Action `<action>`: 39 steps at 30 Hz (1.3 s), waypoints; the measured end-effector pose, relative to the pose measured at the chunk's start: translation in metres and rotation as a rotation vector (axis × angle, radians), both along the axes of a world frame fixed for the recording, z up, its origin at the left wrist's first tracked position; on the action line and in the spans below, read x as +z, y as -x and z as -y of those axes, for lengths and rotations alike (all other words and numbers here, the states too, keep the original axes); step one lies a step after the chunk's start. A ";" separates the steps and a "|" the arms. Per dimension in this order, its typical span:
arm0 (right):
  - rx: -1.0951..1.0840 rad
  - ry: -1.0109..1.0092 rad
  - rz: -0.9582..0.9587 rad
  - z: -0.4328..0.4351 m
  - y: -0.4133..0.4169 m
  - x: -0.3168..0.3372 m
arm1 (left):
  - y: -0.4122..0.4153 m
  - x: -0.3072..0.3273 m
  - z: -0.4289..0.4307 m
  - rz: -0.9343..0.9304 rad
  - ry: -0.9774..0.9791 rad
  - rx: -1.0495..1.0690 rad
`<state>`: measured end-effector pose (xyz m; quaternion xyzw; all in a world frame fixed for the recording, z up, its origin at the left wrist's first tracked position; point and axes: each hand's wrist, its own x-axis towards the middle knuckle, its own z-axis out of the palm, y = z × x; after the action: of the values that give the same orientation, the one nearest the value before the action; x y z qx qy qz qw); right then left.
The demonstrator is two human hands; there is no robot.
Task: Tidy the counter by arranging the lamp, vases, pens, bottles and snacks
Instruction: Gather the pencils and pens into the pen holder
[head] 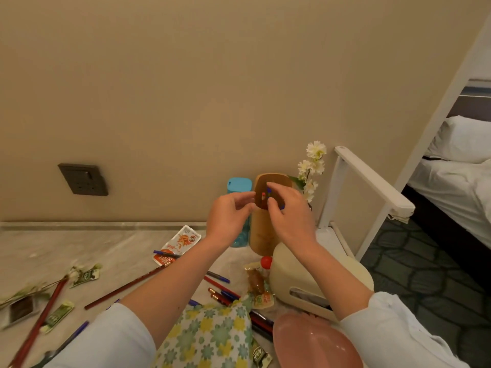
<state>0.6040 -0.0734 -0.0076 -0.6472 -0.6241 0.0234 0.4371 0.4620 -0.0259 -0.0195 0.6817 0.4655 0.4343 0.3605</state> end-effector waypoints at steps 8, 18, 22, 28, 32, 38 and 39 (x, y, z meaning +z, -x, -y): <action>0.252 -0.114 0.069 0.010 0.072 -0.022 | 0.075 -0.027 0.005 0.060 0.082 0.097; 0.167 0.527 0.161 -0.013 0.125 -0.084 | 0.155 -0.091 0.016 -0.173 0.240 0.176; 0.138 0.657 0.214 -0.016 0.129 -0.103 | 0.159 -0.112 0.020 -0.304 0.296 0.161; 0.107 0.663 0.267 -0.023 0.134 -0.118 | 0.154 -0.124 0.018 -0.444 0.236 0.149; 0.101 0.684 0.308 -0.029 0.136 -0.122 | 0.153 -0.128 0.009 -0.582 0.157 0.146; 0.137 0.688 0.390 -0.035 0.138 -0.123 | 0.150 -0.129 -0.008 -0.785 0.049 0.114; 0.149 0.687 0.400 -0.036 0.138 -0.123 | 0.150 -0.129 -0.010 -0.806 0.036 0.121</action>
<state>0.4658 -0.0374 -0.1308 -0.7005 -0.6978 0.1358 0.0625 0.3125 -0.0162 -0.1480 0.7623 0.6163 0.1444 0.1350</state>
